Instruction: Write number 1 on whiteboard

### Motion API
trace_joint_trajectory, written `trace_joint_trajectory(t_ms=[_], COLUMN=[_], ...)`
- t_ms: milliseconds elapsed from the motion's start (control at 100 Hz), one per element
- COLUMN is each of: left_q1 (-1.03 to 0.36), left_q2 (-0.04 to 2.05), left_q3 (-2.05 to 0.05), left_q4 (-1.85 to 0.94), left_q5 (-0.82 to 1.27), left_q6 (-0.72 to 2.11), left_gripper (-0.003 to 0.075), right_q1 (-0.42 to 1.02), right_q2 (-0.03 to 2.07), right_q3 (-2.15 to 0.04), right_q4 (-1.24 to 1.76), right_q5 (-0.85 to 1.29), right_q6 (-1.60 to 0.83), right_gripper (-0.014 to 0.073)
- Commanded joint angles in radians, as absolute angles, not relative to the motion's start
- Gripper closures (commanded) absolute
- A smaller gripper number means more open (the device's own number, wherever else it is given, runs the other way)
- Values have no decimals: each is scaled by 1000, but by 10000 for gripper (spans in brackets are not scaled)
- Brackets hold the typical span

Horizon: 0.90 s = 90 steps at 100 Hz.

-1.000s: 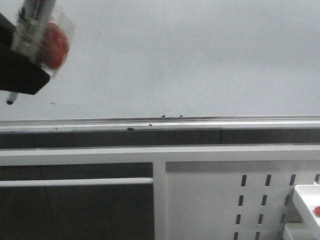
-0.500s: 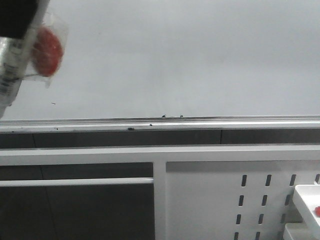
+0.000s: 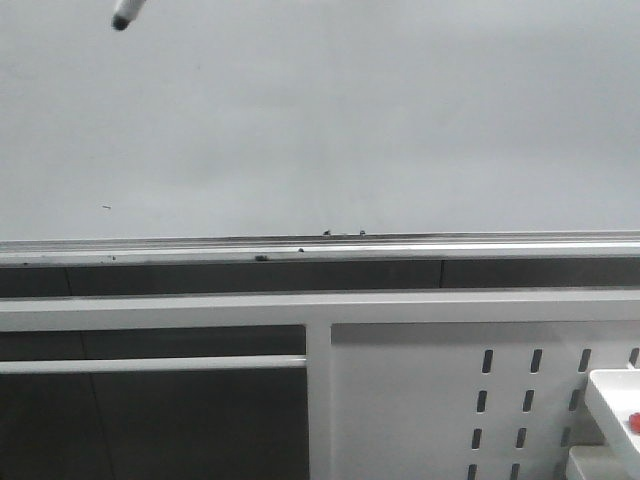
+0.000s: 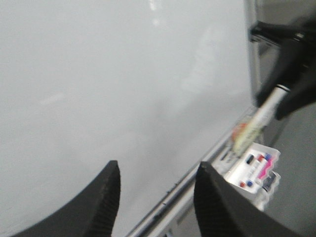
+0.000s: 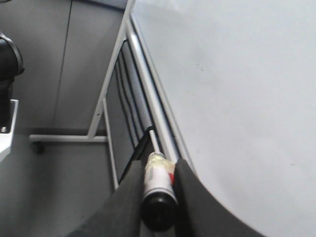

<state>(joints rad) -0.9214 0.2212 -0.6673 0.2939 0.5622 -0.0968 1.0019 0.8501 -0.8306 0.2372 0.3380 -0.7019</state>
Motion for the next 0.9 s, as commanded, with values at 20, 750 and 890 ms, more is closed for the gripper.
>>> trace_joint_trajectory(t_ms=[20,750,890], left_q1=[-875,-843,-843], left_q2=[113,-23,-23], left_q3=[-677,-534,-530], left_q4=[422,369,369], left_q5=[571,556,554], left_q6=[-211,-217,-217], left_gripper=[496,740,740], right_q1=[982,791,791], right_q2=[762,758,797], right_q3=[-779,-604,-604], right_q4=[217,129,129], right_q5=[190,-164,-233], right_q6=[-704,-706,-706], right_gripper=[642,642,642])
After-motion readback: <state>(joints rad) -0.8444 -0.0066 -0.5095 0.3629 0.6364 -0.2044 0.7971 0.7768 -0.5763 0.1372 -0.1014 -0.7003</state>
